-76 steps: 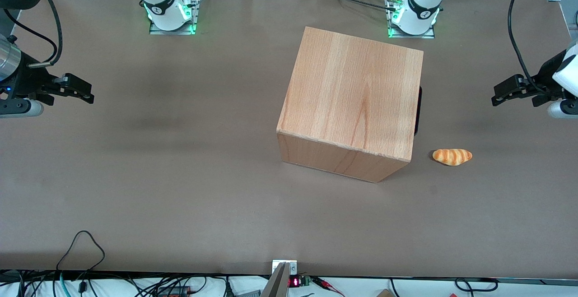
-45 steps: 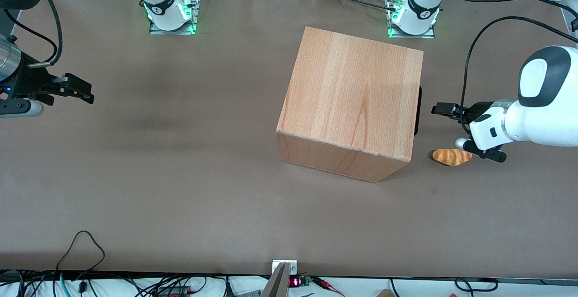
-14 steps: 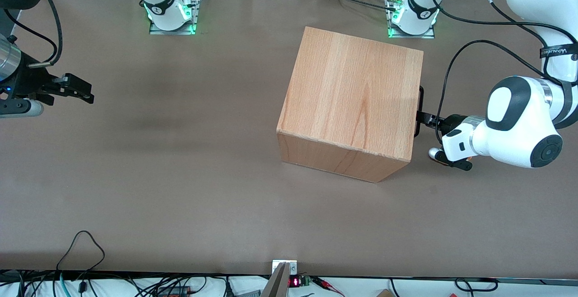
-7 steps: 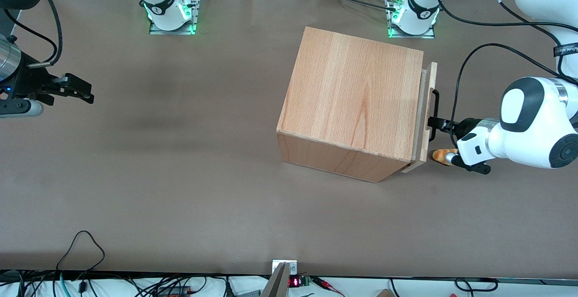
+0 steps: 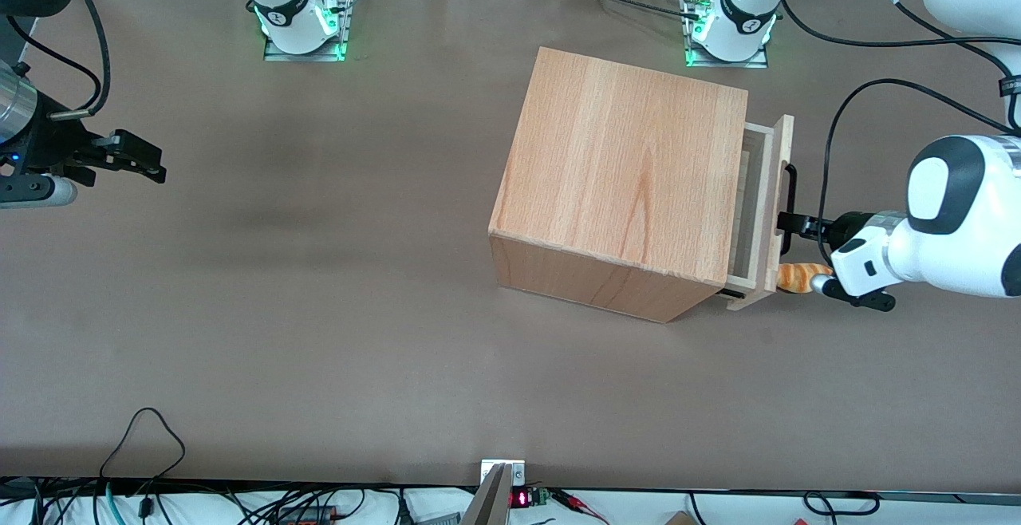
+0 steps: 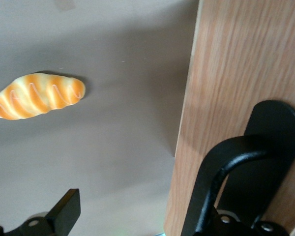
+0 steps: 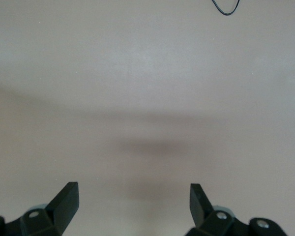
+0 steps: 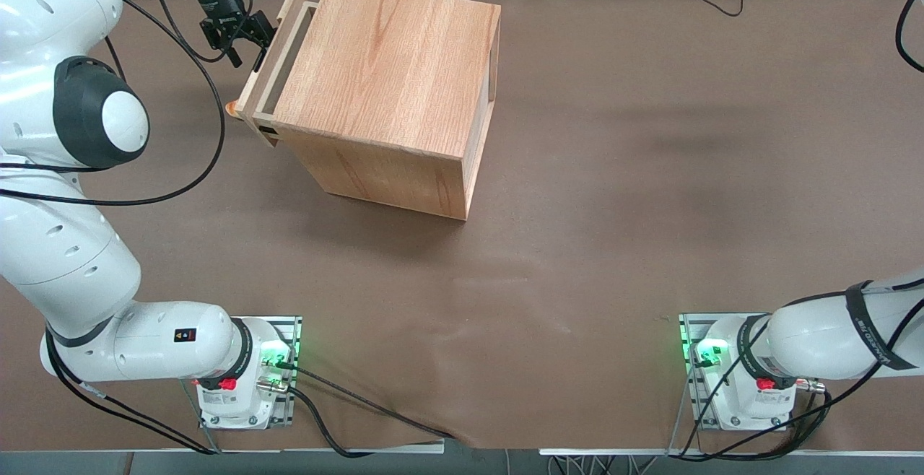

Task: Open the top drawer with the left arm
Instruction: 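Pull the handle with the left gripper, sliding the drawer out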

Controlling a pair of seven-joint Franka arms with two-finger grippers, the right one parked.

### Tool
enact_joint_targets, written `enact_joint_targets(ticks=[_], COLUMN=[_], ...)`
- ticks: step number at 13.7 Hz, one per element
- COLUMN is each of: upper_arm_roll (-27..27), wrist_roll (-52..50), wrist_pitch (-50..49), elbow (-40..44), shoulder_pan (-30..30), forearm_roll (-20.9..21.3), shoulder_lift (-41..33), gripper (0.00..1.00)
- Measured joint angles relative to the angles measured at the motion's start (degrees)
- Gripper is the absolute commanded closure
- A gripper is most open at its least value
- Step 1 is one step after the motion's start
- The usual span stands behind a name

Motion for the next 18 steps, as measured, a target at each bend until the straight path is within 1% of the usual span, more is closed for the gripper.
enact_joint_targets(ticks=[6,11,18], upper_arm_roll=[0.3,0.3,0.5], wrist_roll=[1.9,2.9,4.2], wrist_pitch=[0.6,0.5,3.6], elbow=[1.8,5.1,7.7], shoulder_pan=[3.9,7.5,13.4], forearm_roll=[0.5,0.6,0.6], shoulder_lift=[1.1,3.2,4.7], gripper=[0.00,0.00,0.00])
